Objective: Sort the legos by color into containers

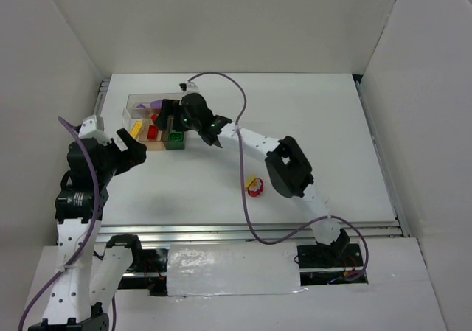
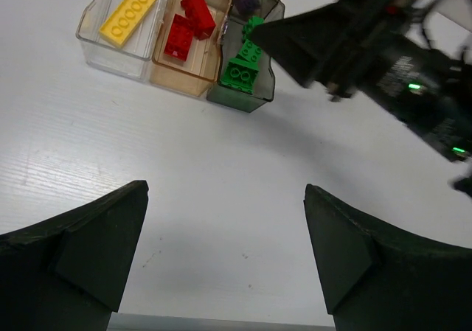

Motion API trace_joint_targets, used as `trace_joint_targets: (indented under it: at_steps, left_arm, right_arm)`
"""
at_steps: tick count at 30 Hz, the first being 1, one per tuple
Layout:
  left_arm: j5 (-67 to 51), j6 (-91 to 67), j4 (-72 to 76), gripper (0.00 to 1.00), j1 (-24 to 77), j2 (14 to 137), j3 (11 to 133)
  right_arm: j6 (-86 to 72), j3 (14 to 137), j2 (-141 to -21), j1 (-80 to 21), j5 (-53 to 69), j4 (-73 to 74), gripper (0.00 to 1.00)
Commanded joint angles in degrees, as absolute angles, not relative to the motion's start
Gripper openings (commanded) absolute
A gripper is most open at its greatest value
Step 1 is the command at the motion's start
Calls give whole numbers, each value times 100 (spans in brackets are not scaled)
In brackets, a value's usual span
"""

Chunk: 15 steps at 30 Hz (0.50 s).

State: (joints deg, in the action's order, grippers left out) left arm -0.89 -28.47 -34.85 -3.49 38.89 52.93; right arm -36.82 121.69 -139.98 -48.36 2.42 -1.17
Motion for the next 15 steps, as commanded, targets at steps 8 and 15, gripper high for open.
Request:
trace_joint_targets:
  at_steps: [8, 15]
  left_arm:
    - [-1581, -2549, -2672, 99, -299, 4323, 4974]
    - [-1363, -2698, -2820, 100, 849, 5158, 5281]
  right_arm:
    - [-3700, 8511, -9471, -4465, -1969, 1351, 100]
    - [-4745, 5647, -7648, -4298, -2381, 2328, 100]
